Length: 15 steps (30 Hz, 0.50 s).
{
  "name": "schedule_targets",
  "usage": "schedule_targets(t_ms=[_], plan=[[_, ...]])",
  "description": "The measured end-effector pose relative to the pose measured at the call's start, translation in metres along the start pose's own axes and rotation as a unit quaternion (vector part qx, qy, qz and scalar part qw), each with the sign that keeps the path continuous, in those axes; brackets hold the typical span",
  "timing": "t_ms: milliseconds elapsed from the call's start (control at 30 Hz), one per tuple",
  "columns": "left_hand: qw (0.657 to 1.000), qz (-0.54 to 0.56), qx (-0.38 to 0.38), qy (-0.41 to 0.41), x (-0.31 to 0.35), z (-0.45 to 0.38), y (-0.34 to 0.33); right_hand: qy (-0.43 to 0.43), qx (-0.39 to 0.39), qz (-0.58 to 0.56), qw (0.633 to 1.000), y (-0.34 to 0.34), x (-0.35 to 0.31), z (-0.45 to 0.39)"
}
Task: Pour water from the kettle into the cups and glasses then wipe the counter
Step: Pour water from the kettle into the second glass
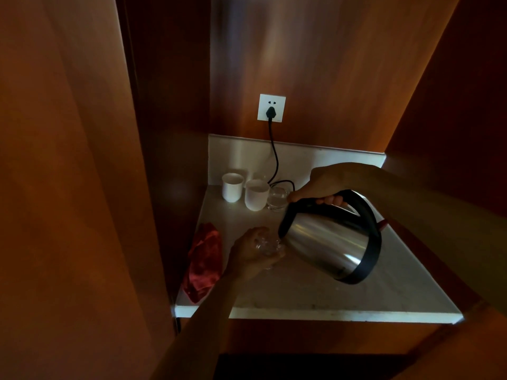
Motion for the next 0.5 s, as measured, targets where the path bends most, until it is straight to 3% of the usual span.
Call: schedule_targets(t_ms=[500], plan=[[1.0,0.027,-0.01,0.003,0.008,0.005,0.002,0.009,0.028,-0.041,0.999,-0.005,0.022,-0.002]])
Point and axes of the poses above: each hand's wrist, its own z-axis away from the middle knuckle, its own y-axis out of the back of the hand, x = y × z, the point moved 2 cm from there along -z, towards the middle knuckle, and after that the axes turned 6 degrees about -z, right-handed, at the moved point
